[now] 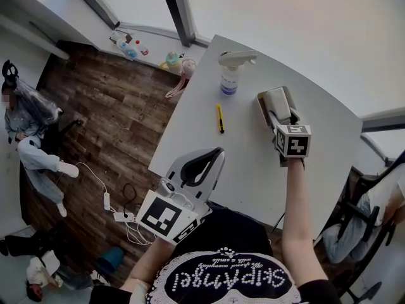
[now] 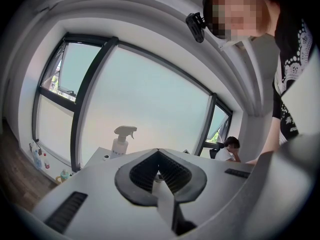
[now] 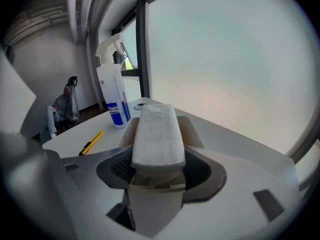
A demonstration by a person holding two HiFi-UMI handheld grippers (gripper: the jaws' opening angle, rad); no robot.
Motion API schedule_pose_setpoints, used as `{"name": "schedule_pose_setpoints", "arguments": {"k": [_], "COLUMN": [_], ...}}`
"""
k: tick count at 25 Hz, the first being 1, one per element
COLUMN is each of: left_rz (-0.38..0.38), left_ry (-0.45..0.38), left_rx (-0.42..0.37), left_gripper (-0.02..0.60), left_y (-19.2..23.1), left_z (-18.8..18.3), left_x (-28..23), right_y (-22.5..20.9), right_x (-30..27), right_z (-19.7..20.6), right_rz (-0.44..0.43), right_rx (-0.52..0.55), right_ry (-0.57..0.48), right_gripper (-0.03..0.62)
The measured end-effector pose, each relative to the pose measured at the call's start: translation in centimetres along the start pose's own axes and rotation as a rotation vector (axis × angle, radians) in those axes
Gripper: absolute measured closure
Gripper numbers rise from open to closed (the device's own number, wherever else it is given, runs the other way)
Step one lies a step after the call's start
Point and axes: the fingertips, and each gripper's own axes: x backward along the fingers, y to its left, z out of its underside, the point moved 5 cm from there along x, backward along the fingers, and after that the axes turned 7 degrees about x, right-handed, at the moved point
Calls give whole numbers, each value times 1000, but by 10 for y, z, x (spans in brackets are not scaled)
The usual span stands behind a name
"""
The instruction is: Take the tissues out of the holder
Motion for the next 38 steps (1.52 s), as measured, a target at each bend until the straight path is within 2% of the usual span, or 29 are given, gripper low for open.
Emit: {"name": "schedule_pose_setpoints", "arguments": {"k": [11,32,38], "left_rz": [-24,-6,-2], "left_ry": [-11,-28,-34], "left_rx": [0,-6,-13], "left_gripper": [580,580,580], "left_y": [4,0,-2], "left_z": [-3,-4,-5], "left_x": [9,11,14], "right_y": [-6,-7,-5], "right_x": [10,27,38], "right_z": [-2,-14,-20], "right_rz": [21,35,58], "right_rx": [-27,-52,-109], "right_ry": [-67,-131,-184], "right_gripper": [326,326,326]}}
